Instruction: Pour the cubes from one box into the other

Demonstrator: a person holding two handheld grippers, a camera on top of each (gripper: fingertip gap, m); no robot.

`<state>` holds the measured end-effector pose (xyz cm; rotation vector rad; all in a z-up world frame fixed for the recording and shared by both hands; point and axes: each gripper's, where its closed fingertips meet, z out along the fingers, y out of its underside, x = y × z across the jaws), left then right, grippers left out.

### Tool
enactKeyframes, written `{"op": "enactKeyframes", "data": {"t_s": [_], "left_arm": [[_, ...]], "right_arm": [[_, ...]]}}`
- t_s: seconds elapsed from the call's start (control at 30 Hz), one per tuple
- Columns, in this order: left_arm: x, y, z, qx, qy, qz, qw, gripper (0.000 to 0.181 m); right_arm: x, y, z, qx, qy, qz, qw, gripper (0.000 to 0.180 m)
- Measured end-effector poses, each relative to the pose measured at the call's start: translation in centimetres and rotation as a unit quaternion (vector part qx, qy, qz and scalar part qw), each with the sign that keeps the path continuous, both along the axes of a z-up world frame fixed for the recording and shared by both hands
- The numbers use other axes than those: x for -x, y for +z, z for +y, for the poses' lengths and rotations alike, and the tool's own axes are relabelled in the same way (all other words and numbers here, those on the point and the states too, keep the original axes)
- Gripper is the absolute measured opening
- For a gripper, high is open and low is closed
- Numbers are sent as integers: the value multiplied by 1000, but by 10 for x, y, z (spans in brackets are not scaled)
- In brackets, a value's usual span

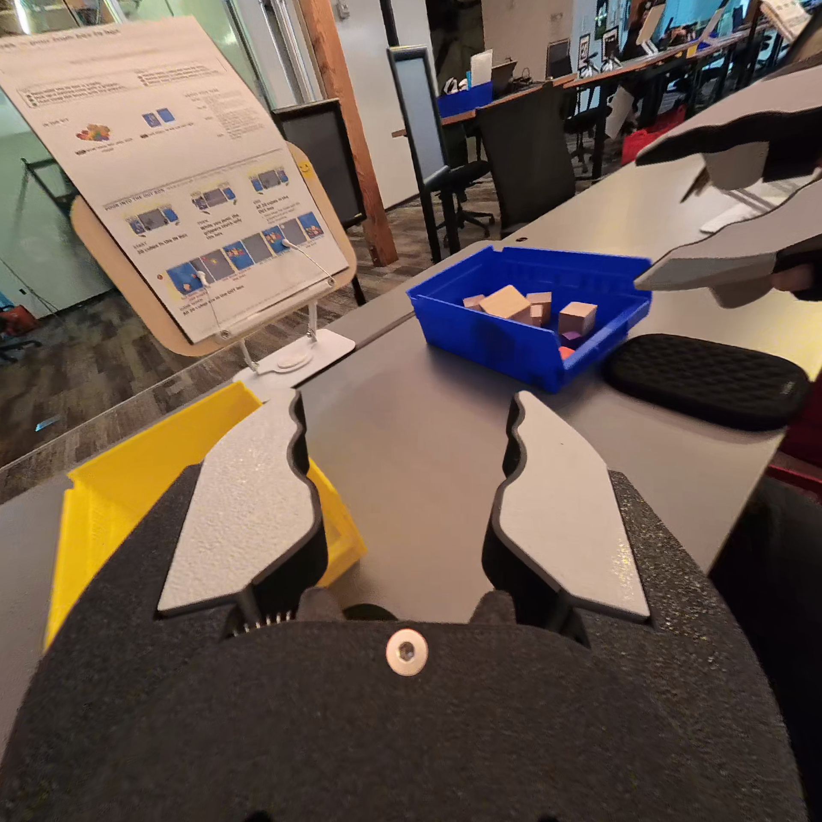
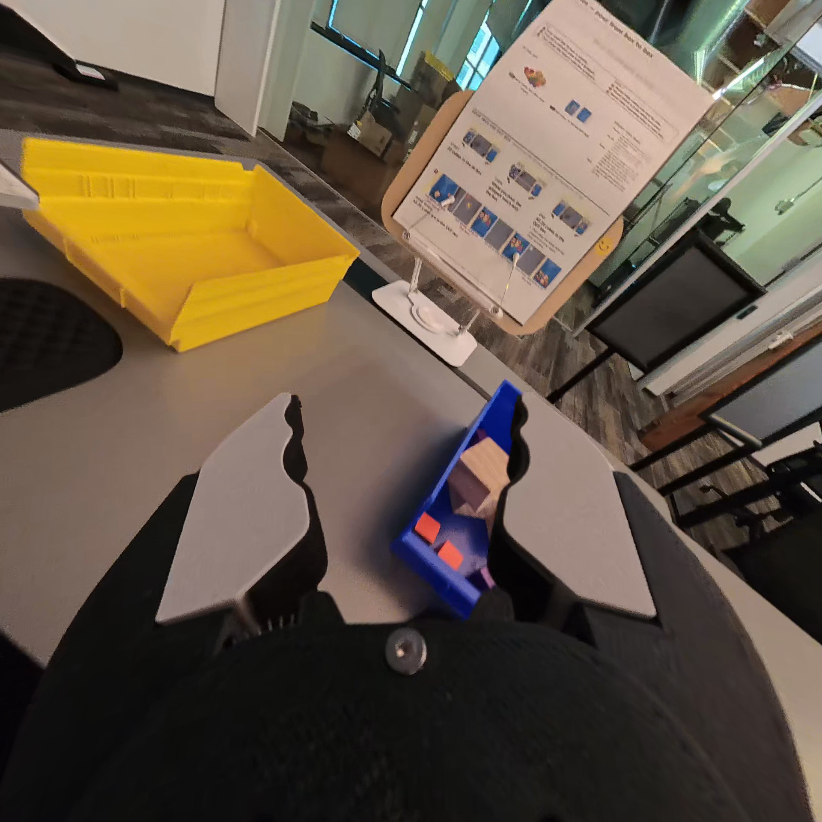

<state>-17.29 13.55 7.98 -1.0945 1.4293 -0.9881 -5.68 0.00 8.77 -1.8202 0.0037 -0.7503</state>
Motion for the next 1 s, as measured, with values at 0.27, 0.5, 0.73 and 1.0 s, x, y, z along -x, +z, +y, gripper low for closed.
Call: {"op": "enactKeyframes", "data": {"t_s": [0.27,0.5,0.73,1.0], "left_arm": [[28,-34,-59,46,-40,17,998,85],[39,-44,-110,47,-81,15,995,84],[22,-34,-166,47,-144,-38,988,84],[-24,-36,-180,-13,-158,-129,979,81]], "right_arm": [[44,-25,-73,3,-28,16,999,90],[87,-32,-151,-9,-66,14,998,90],[122,-54,-228,-46,-101,1,994,82],[99,-168,-297,-70,-154,51,984,68]]}}
